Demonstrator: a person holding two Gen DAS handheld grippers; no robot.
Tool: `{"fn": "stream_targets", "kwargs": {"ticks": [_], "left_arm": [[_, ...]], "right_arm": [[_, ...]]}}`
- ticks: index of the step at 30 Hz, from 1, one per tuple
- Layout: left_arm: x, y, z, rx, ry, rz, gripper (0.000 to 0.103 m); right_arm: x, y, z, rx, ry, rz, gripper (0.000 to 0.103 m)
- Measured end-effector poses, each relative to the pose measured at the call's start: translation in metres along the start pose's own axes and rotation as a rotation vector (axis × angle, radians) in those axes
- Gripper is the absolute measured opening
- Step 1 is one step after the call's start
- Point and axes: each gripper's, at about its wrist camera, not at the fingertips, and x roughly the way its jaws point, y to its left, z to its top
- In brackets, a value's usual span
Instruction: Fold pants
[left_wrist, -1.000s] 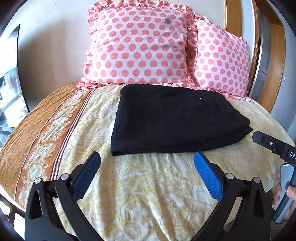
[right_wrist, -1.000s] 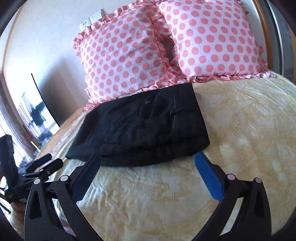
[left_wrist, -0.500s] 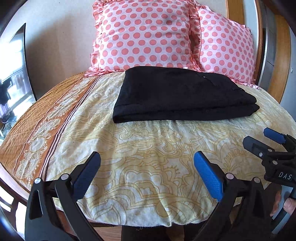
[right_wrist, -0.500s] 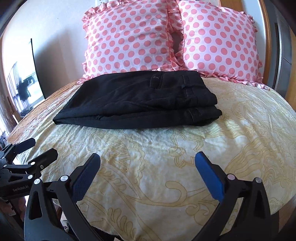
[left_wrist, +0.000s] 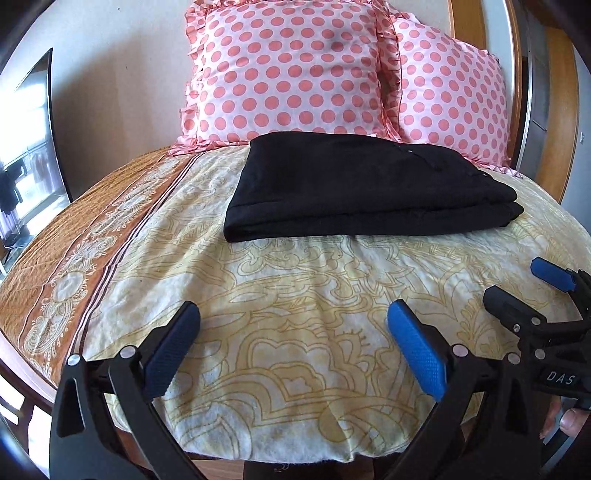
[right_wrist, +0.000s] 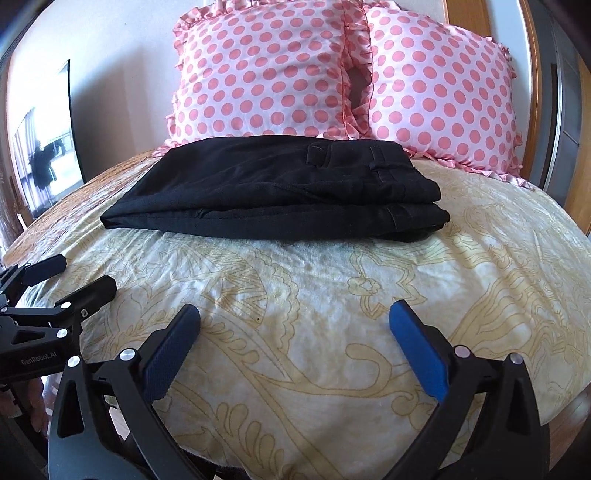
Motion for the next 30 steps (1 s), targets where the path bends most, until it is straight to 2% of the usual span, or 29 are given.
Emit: {"fn": "stream_targets", "kwargs": {"ticks": [30], "left_arm": [[-0.0011, 0.0007, -0.0012, -0.014, -0.006, 0.012, 0.101]], "right_arm": [[0.0001, -0.0025, -0.0004, -0.002, -0.003, 0.003, 0.102]]}}
